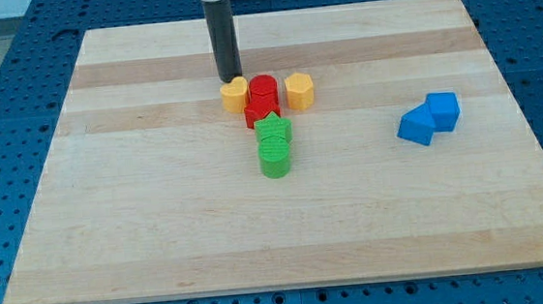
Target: Push yellow heart above the yellow hexagon
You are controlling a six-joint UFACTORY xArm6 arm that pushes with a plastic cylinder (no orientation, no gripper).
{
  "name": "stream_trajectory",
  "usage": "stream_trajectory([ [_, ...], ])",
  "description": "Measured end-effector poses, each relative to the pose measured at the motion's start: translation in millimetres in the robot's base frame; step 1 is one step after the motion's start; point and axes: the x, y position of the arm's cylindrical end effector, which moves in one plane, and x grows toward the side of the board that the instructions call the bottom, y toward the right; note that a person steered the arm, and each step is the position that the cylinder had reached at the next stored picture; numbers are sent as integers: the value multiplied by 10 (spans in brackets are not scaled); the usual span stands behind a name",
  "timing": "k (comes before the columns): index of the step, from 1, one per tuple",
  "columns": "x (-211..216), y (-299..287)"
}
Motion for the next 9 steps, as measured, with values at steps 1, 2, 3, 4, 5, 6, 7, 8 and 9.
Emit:
stream_trajectory([
  [1,403,-416],
  [2,406,-649],
  [3,542,-770],
  [4,552,-770],
  [5,1047,-615],
  [6,1067,-609],
  [7,1067,-536],
  [8,1067,-265],
  [9,1067,-242],
])
